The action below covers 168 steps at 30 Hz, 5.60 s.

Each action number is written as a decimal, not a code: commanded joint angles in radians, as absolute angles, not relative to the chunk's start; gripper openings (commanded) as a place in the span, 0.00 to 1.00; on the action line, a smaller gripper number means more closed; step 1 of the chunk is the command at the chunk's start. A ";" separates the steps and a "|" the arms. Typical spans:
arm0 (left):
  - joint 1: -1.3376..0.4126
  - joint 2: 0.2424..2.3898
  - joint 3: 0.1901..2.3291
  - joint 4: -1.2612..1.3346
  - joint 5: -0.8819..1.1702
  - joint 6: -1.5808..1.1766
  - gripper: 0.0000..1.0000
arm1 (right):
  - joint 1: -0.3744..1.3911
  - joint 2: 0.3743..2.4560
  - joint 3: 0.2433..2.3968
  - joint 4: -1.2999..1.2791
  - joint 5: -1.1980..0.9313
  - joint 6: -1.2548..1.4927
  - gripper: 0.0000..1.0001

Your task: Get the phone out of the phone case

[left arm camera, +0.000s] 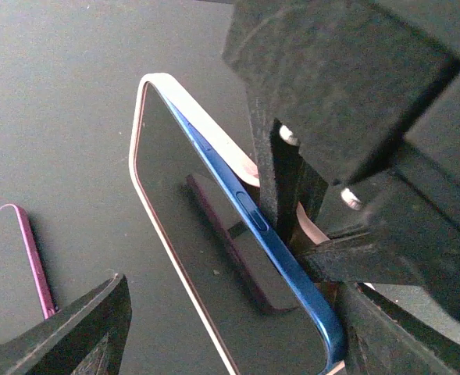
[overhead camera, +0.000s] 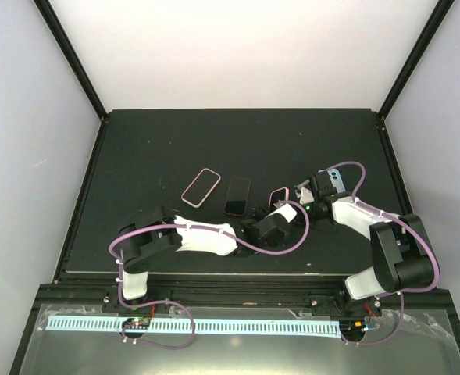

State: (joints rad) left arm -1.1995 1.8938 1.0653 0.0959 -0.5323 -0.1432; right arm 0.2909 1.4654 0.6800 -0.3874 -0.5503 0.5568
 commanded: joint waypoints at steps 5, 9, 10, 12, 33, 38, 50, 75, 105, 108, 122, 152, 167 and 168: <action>-1.196 1.868 1.169 -0.087 -0.615 0.010 0.74 | 0.276 1.457 0.687 -0.350 -0.625 0.567 0.01; -1.197 1.889 1.187 -0.124 -0.592 0.024 0.74 | 0.273 1.456 0.692 -0.326 -0.687 0.583 0.01; -1.197 1.900 1.205 -0.145 -0.587 0.025 0.74 | 0.273 1.457 0.697 -0.327 -0.700 0.586 0.01; -1.197 1.916 1.244 -0.190 -0.594 0.029 0.73 | 0.268 1.460 0.716 -0.337 -0.738 0.587 0.01; -1.160 1.809 1.160 -0.069 -0.812 0.167 0.32 | 0.241 1.340 0.645 -0.162 -0.940 0.700 0.01; -1.160 1.775 1.161 -0.039 -0.807 0.177 0.15 | 0.241 1.325 0.640 -0.157 -0.924 0.697 0.01; -1.160 1.623 1.142 -0.081 -0.740 0.017 0.02 | 0.241 1.315 0.693 -0.364 -0.519 0.515 0.01; -1.158 1.169 0.738 0.126 -0.686 -0.179 0.02 | 0.107 1.627 1.283 -1.004 -0.370 -0.311 0.01; -1.165 1.338 0.729 0.166 -0.586 -0.221 0.02 | -0.082 1.906 1.285 -0.932 -0.394 -0.167 0.24; -1.165 1.369 0.746 0.164 -0.573 -0.225 0.02 | -0.084 1.847 1.279 -0.932 -0.374 -0.181 0.37; -1.172 1.651 1.081 -0.096 -0.699 -0.261 0.02 | -0.091 1.274 1.020 -0.791 -0.443 -0.205 0.43; -1.191 2.351 1.675 -0.869 -1.072 -0.761 0.01 | -0.154 0.999 0.847 -0.598 -0.348 -0.181 0.46; -1.163 2.164 1.520 -0.690 -0.918 -0.618 0.69 | -0.170 0.999 0.853 -0.615 -0.382 -0.189 0.46; -1.168 2.126 1.504 -0.687 -0.917 -0.604 0.79 | -0.169 1.001 0.854 -0.617 -0.384 -0.190 0.46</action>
